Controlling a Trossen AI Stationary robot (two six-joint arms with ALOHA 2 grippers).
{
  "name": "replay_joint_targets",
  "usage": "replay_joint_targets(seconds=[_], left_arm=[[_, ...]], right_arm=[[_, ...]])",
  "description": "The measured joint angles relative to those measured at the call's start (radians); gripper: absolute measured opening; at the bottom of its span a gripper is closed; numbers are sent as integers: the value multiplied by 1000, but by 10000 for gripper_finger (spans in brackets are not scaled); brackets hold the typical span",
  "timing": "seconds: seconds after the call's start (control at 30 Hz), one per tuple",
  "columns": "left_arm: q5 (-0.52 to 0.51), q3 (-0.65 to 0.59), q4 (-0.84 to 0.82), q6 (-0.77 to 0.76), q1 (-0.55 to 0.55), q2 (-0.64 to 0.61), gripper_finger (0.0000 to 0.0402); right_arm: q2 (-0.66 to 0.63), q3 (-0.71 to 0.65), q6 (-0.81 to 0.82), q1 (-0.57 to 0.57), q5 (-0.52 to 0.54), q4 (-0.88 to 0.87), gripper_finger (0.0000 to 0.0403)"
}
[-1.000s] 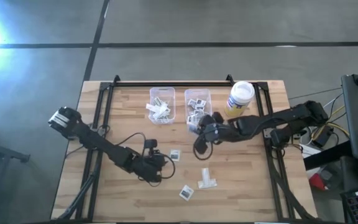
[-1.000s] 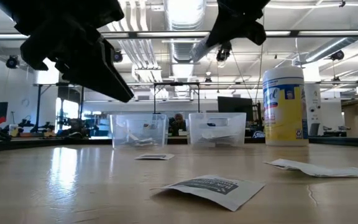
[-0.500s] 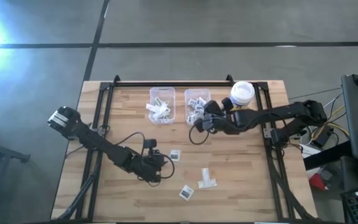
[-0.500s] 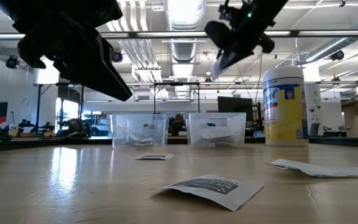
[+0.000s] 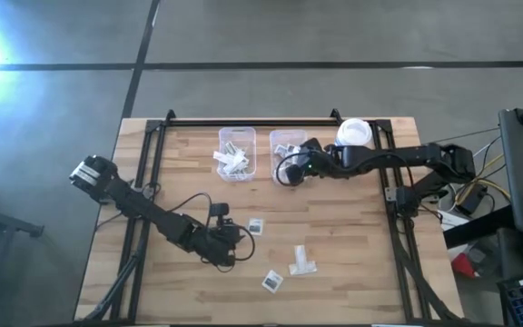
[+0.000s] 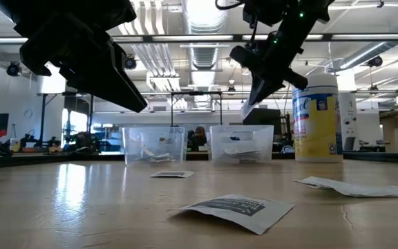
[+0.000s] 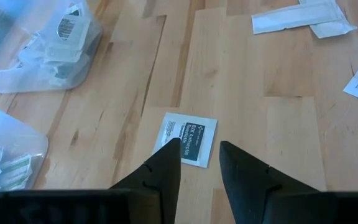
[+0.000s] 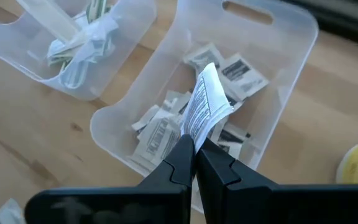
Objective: Pick & Place First Aid Supplies
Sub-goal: Put the gray towelette pack into the right transparent bin
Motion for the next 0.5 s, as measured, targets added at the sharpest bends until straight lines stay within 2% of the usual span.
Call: replay_joint_targets(seconds=[0.17, 0.5], left_arm=[[0, 0, 0, 0, 0, 0, 122], [0, 0, 1, 1, 0, 0, 122]], right_arm=[[0, -10, 17, -37, -61, 1, 8], [0, -55, 15, -61, -93, 80, 8]])
